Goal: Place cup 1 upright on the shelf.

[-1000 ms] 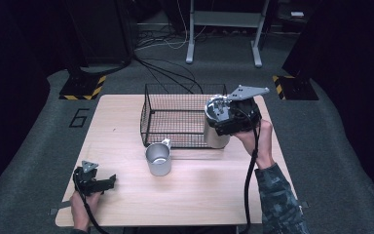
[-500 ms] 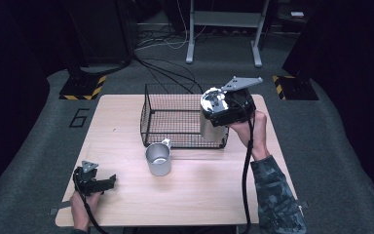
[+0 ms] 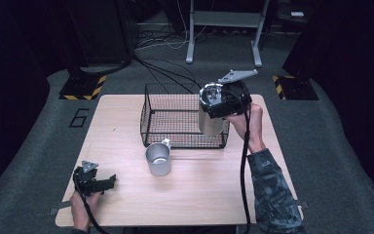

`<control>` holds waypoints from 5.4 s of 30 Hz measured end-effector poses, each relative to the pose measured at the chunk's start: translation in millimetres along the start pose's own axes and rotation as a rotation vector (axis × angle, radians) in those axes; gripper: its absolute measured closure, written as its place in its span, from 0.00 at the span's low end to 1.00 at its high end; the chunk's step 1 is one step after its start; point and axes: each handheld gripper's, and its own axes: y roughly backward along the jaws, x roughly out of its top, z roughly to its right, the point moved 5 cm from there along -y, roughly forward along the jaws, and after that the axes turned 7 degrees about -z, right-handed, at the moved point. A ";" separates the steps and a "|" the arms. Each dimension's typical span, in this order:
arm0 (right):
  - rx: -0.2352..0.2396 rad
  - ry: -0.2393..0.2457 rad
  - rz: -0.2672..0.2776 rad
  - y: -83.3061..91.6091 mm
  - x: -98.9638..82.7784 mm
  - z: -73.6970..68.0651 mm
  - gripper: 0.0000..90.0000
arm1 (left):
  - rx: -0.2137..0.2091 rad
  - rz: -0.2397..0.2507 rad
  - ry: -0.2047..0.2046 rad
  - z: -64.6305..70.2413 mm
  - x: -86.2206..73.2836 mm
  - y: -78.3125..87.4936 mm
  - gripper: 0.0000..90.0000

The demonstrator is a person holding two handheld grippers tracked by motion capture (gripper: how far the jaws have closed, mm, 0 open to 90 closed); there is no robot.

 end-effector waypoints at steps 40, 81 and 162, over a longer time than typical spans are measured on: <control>-0.037 -0.083 -0.068 -61.8 5.2 44.1 0.04 | 0.001 0.002 -0.001 0.0 0.2 -0.2 0.02; -0.023 -0.171 -0.167 -116.9 -11.3 56.9 0.04 | 0.003 0.006 -0.001 0.0 0.3 -0.4 0.02; -0.039 -0.200 -0.217 -122.9 -32.4 55.3 0.00 | 0.000 0.000 -0.002 0.3 -0.1 0.2 0.03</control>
